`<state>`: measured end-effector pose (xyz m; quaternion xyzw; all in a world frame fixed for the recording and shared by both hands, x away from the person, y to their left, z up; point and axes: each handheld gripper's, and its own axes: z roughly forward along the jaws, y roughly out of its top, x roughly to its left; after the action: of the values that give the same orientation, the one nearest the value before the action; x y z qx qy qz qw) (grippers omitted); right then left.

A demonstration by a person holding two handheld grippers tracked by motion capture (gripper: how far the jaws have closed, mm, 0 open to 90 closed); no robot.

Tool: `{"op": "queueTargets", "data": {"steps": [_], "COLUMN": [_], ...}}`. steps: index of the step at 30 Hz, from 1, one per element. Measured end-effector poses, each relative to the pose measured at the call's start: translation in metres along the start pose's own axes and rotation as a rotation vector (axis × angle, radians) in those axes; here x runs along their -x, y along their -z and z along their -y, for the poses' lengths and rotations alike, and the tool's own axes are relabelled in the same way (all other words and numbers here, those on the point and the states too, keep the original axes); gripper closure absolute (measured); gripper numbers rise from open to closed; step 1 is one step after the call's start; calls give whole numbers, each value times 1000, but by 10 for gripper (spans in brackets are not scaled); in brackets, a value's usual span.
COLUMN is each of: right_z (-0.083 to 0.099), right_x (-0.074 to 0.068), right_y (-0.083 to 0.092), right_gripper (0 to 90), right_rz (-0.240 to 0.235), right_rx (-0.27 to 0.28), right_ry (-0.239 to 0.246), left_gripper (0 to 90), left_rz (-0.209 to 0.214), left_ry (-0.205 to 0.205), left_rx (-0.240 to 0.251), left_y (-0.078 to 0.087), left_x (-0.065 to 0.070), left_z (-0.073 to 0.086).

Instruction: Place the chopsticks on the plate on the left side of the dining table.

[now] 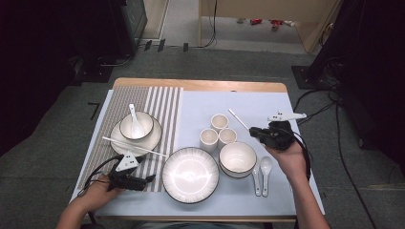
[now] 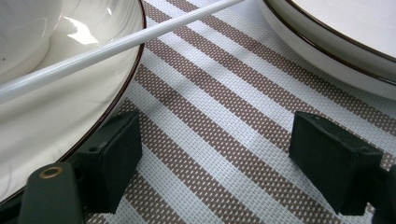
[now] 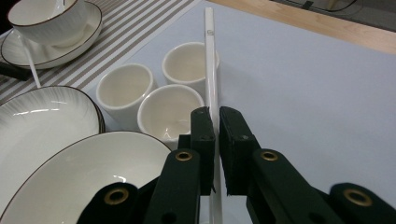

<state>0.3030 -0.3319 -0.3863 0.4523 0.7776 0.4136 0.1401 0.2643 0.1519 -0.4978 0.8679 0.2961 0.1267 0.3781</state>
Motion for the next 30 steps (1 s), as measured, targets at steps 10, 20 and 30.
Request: {"op": "queueTargets", "data": {"steps": [10,20,30], "right_z": [-7,-12,-18], "right_x": [-6,-15,-20], "right_y": [-2,-6,-9], "right_gripper": [852,852,852], "right_rz": [-23,-50,-63], "right_rx": [-1,-5,-8], "right_ry": [14,35,50], "left_gripper": [175,175,175], "left_rz": [0,0,0], "left_ry": [0,2,1], "left_rx": [0,1,1], "left_y": [0,0,0], "left_x": [0,0,0], "left_z": [0,0,0]}}
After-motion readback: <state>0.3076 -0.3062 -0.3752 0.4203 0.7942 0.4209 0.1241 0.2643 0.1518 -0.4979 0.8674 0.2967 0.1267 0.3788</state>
